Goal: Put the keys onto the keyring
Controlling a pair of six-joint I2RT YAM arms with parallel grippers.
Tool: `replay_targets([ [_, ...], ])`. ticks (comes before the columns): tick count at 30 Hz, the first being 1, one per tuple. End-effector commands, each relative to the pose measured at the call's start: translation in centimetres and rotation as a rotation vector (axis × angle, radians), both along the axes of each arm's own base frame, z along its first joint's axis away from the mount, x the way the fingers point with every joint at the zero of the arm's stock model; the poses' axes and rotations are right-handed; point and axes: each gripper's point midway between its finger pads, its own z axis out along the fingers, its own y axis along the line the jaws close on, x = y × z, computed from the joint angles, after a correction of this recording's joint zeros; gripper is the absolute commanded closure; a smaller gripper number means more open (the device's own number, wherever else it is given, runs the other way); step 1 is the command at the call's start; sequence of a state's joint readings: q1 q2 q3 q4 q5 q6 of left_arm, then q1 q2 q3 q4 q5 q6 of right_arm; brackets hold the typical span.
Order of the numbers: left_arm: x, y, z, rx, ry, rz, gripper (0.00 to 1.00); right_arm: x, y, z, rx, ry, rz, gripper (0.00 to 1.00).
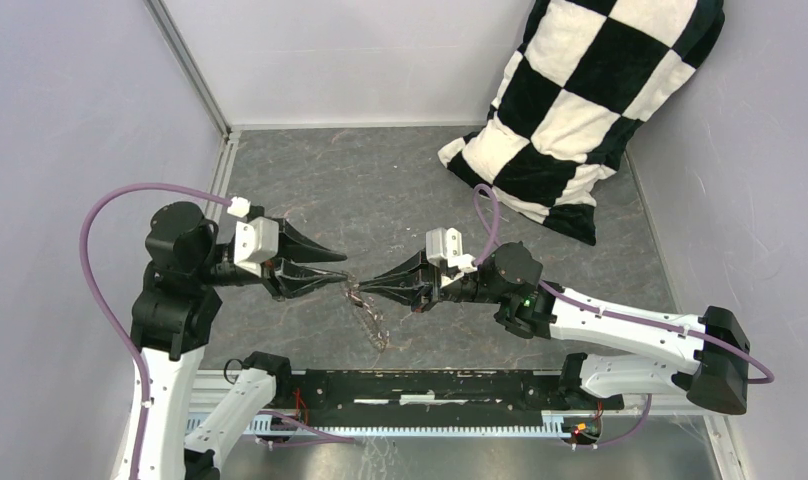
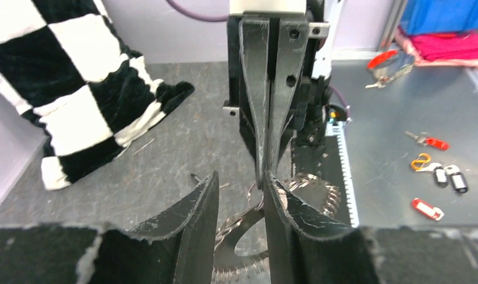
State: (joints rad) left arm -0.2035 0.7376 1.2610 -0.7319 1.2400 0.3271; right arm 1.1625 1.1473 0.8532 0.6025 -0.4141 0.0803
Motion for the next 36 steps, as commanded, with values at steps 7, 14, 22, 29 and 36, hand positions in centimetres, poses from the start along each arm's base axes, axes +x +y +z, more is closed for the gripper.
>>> replay_targets([
  [7, -1.0, -0.7, -1.7, -0.057, 0.130, -0.093, 0.65, -0.3, -0.4, 4.0, 0.092, -0.057, -0.003, 1.00],
  [14, -0.9, -0.6, -3.2, -0.036, 0.134, -0.081, 0.73, -0.4, -0.3, 4.2, 0.094, -0.057, 0.004, 1.00],
  [22, -1.6, -0.4, -3.4, -0.025, 0.110, -0.087, 0.75, -0.4, -0.3, 4.3, 0.096, -0.054, 0.000, 1.00],
  [29, -2.4, -0.2, -3.5, -0.017, 0.061, -0.100, 0.75, -0.4, -0.4, 4.4, 0.098, -0.048, 0.001, 1.00],
  [36, -2.2, -0.1, -3.5, -0.011, 0.032, -0.076, 0.75, -0.4, -0.4, 4.5, 0.098, -0.045, 0.004, 1.00],
])
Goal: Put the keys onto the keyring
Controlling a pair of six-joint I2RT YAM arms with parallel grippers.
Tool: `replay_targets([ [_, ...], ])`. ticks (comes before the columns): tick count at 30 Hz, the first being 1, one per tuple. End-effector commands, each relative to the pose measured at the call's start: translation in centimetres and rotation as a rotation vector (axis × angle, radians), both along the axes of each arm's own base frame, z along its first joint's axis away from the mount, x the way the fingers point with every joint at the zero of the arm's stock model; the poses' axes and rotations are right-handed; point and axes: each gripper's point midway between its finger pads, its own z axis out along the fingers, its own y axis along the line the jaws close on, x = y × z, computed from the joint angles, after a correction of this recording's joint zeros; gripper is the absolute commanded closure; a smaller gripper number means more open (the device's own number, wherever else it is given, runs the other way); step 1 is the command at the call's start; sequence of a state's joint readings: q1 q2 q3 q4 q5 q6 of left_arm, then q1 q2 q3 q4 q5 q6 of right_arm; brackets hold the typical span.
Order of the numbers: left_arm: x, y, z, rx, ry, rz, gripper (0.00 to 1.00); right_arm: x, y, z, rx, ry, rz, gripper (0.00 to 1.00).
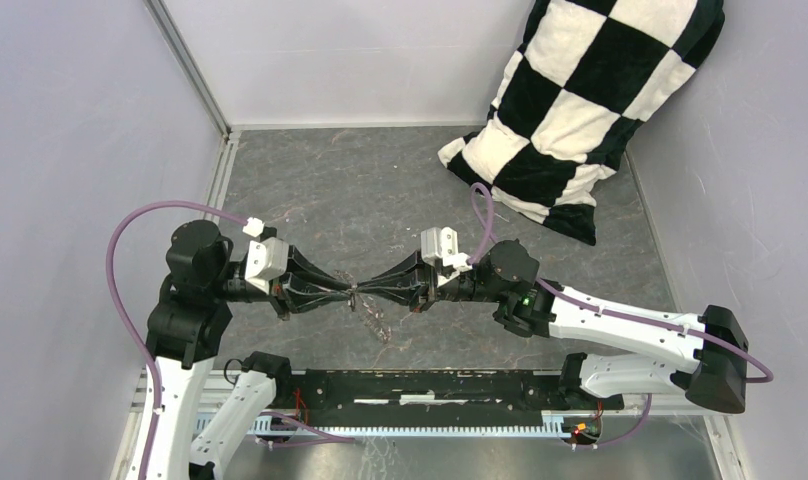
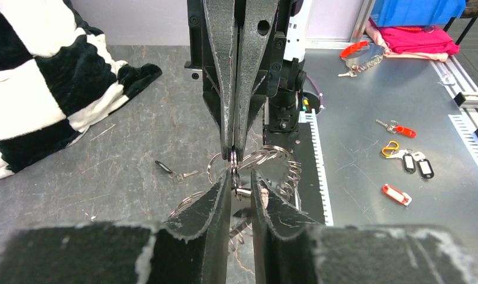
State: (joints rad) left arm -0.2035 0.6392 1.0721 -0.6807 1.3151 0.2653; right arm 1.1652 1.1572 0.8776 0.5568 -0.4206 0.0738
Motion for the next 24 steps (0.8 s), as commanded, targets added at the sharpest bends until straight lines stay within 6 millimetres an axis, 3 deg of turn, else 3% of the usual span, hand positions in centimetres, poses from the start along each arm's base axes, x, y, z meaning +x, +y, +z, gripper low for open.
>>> replay_targets([
  [1, -0.1, 0.1, 0.4, 0.004, -0.075, 0.004, 0.75, -0.5, -0.7, 4.8, 0.129, -0.051, 0.002, 1.00],
  [15, 0.5, 0.1, 0.2, 0.010, -0.081, 0.014, 0.89, -0.8, -0.9, 5.5, 0.164, -0.047, 0.021, 1.00],
  [24, 0.4, 0.1, -0.2, 0.015, -0.081, 0.008, 0.91, -1.5, -1.2, 6.9, 0.218, -0.036, 0.054, 1.00],
])
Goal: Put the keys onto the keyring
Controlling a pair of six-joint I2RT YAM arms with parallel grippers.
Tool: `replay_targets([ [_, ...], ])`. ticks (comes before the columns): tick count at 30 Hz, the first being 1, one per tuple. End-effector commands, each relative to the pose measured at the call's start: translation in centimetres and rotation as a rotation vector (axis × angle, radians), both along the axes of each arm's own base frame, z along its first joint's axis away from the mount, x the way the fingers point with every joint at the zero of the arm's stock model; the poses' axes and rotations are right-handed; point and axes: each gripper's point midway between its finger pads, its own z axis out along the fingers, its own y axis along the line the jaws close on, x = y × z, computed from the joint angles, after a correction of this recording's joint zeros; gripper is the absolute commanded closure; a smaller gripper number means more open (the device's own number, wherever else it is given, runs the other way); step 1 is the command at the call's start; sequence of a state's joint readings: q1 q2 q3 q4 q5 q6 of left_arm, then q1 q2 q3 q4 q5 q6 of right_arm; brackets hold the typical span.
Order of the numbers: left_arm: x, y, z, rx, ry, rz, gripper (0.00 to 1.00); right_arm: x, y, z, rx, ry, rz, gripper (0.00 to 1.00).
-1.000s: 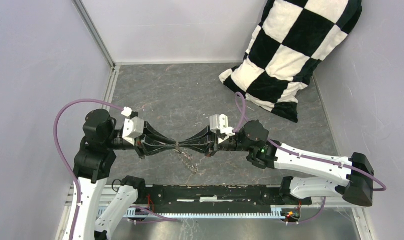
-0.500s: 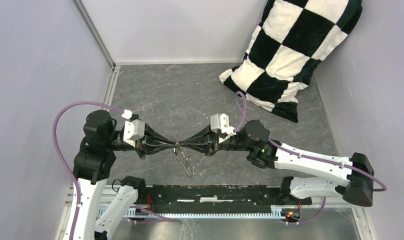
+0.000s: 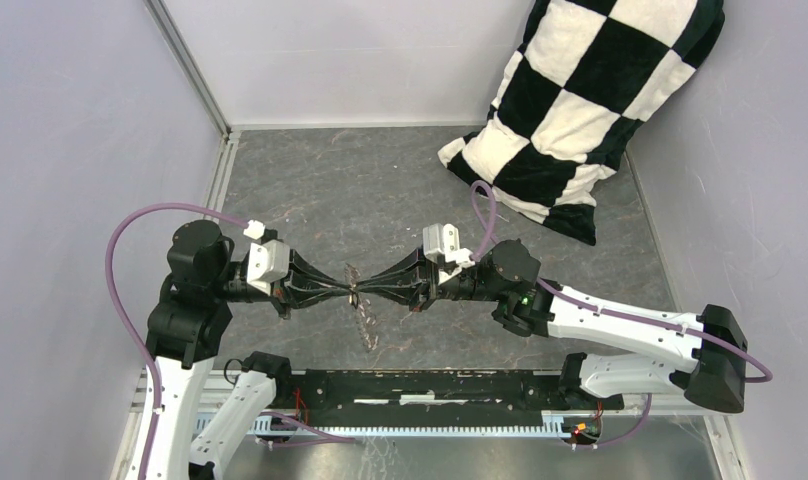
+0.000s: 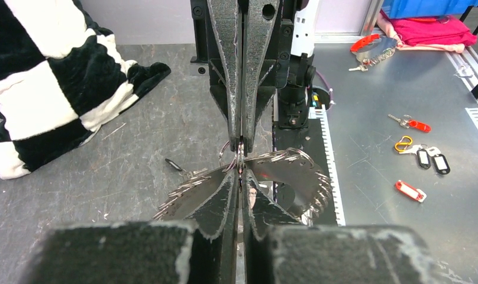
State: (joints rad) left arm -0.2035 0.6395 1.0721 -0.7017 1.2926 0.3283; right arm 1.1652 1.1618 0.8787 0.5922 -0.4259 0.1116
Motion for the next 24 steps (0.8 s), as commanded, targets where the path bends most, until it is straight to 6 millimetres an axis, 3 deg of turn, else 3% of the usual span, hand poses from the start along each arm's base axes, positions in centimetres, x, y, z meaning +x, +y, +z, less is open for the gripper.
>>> replay_targets([
  [1, -0.12, 0.02, 0.09, 0.003, -0.041, -0.009, 0.92, -1.25, -1.33, 6.27, 0.197, -0.057, 0.036, 1.00],
  [10, -0.17, 0.08, -0.19, 0.010, -0.046, -0.010, 0.92, -1.53, -1.57, 6.80, 0.232, -0.044, 0.051, 1.00],
  [24, -0.71, -0.02, 0.20, -0.001, -0.059, -0.044, 0.93, -1.81, -0.84, 6.00, 0.232, -0.014, 0.092, 1.00],
])
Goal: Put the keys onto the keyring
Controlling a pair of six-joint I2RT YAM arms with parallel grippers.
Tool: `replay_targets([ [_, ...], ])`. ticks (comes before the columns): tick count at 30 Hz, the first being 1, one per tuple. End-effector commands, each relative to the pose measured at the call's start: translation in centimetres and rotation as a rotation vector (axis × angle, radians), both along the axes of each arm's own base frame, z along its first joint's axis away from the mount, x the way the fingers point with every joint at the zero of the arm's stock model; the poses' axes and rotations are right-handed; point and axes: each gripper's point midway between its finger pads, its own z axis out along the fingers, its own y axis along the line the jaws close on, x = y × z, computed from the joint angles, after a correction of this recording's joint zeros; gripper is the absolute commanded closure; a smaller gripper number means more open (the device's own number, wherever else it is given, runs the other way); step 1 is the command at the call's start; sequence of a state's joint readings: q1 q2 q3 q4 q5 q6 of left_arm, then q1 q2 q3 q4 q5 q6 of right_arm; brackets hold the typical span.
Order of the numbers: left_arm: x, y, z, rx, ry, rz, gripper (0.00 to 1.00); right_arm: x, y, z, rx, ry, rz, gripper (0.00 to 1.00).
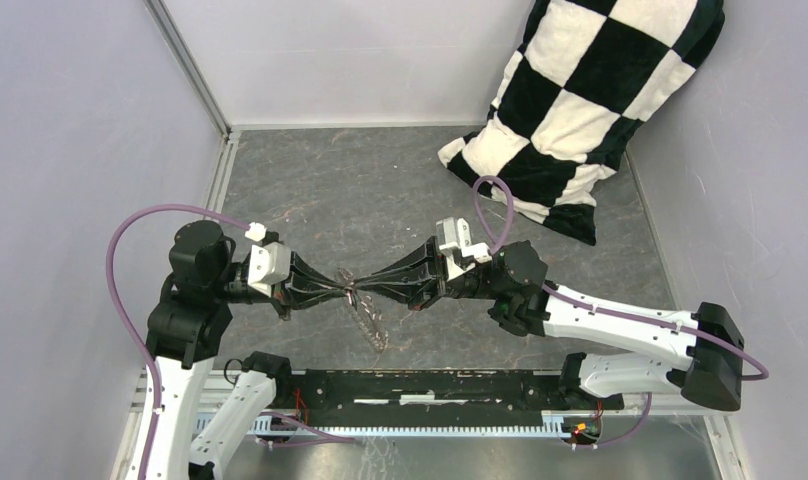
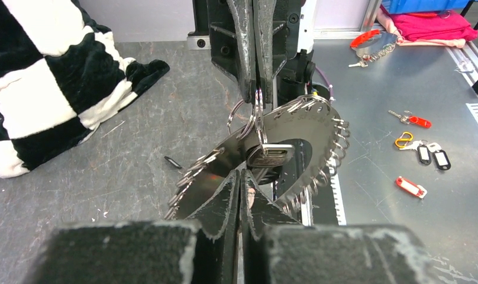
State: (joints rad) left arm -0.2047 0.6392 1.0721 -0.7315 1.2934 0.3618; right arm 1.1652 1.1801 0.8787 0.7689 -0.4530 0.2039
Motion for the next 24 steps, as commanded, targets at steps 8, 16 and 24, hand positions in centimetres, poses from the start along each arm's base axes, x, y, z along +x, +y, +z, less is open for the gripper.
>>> replay_targets([
  [8, -0.8, 0.4, 1.4, 0.018, -0.077, 0.002, 0.78, -0.3, -0.6, 1.1, 0.059, -0.024, -0.003, 1.00],
  [16, -2.1, 0.9, 1.3, 0.095, -0.064, -0.042, 0.65, -0.4, -0.8, 0.1, 0.056, -0.017, -0.004, 1.00],
  [24, -1.6, 0.6, 0.9, 0.079, -0.019, -0.055, 0.62, -0.4, -0.7, 0.1, 0.055, -0.026, 0.000, 1.00],
])
